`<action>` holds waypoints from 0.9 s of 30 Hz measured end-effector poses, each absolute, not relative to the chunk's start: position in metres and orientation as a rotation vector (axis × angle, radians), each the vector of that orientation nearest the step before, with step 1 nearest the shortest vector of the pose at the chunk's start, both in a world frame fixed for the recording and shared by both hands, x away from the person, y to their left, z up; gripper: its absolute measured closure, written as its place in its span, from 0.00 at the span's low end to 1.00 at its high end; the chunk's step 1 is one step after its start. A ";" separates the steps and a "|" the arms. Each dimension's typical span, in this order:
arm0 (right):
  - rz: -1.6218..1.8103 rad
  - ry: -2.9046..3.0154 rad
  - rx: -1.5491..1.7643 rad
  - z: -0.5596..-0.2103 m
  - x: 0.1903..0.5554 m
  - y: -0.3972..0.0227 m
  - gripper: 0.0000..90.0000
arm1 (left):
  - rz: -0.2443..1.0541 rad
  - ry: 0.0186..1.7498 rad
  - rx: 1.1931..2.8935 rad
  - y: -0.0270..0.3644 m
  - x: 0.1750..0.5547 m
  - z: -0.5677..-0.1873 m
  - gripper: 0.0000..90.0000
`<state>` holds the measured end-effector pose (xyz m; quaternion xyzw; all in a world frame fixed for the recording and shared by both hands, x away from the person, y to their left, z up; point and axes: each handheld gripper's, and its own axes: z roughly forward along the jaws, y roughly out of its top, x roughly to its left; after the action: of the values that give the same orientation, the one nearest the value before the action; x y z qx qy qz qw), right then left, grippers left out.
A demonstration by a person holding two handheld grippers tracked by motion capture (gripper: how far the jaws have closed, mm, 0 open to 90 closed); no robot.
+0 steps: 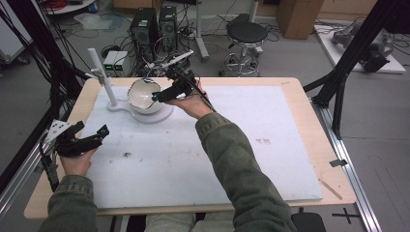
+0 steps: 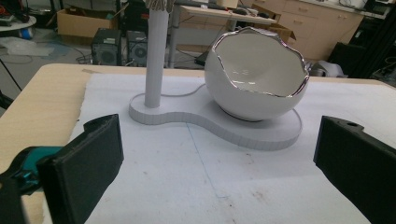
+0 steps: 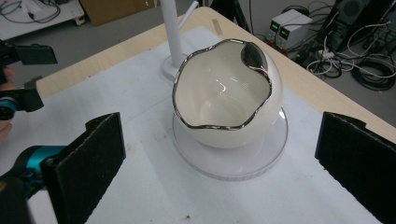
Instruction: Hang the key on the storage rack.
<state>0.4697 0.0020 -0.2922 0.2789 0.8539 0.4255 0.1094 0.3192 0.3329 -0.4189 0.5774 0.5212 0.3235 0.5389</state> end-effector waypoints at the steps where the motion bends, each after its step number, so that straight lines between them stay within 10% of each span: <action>1: 1.263 2.499 0.820 -0.293 0.468 -0.002 0.01 | 0.770 1.240 1.373 0.333 0.319 -0.419 0.02; 27: 1.264 2.474 0.879 -0.314 0.449 -0.054 0.01 | 0.772 1.246 1.369 0.334 0.318 -0.418 0.02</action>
<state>0.4491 -0.0543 -0.3137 0.2996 0.8436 0.4309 0.1135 0.3180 0.3337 -0.4183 0.5754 0.5235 0.3244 0.5381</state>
